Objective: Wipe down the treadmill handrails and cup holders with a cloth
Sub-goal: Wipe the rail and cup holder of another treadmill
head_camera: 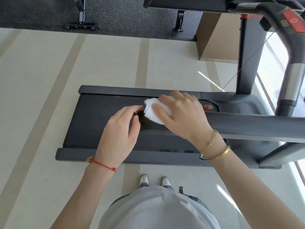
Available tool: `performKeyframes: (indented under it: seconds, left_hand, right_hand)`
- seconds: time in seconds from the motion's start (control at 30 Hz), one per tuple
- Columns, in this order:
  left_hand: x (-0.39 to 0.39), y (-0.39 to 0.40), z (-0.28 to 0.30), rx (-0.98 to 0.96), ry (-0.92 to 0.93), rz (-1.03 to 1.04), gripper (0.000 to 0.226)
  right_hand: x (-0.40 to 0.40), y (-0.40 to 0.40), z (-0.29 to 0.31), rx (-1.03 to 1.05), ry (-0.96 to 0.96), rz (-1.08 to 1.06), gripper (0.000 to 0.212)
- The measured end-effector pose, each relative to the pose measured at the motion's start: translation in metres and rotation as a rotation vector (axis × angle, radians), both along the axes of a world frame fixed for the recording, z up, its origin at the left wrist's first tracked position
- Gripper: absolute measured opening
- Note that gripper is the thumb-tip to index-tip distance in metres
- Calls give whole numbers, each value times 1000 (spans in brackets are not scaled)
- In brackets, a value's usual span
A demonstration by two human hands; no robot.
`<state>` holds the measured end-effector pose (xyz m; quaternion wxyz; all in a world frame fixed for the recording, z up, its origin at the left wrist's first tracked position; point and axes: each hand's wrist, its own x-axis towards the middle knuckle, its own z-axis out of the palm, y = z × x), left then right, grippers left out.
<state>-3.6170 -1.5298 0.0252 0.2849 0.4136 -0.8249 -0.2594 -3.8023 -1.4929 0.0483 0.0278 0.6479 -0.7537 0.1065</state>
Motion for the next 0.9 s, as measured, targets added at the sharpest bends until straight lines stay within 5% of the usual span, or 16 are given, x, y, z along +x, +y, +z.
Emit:
performKeyframes:
  seconds: [0.17, 0.37, 0.57, 0.77, 0.9]
  left_hand:
    - [2, -2, -3, -5, 8, -42, 23]
    - [3, -1, -4, 1, 15, -44, 27]
    - [4, 2, -5, 16, 15, -59, 29]
    - [-3, 2, -5, 3, -33, -69, 35]
    - [-18, 1, -3, -19, -45, -131, 29]
  right_hand:
    - [-11, 23, -5, -88, -40, 129, 44]
    - [-27, 25, -2, -100, -55, -75, 43]
    - [0, 22, -10, -159, -7, 58, 39]
    - [-54, 47, -10, -229, 10, -232, 35]
    - [-11, 32, -22, -344, 46, -72, 29]
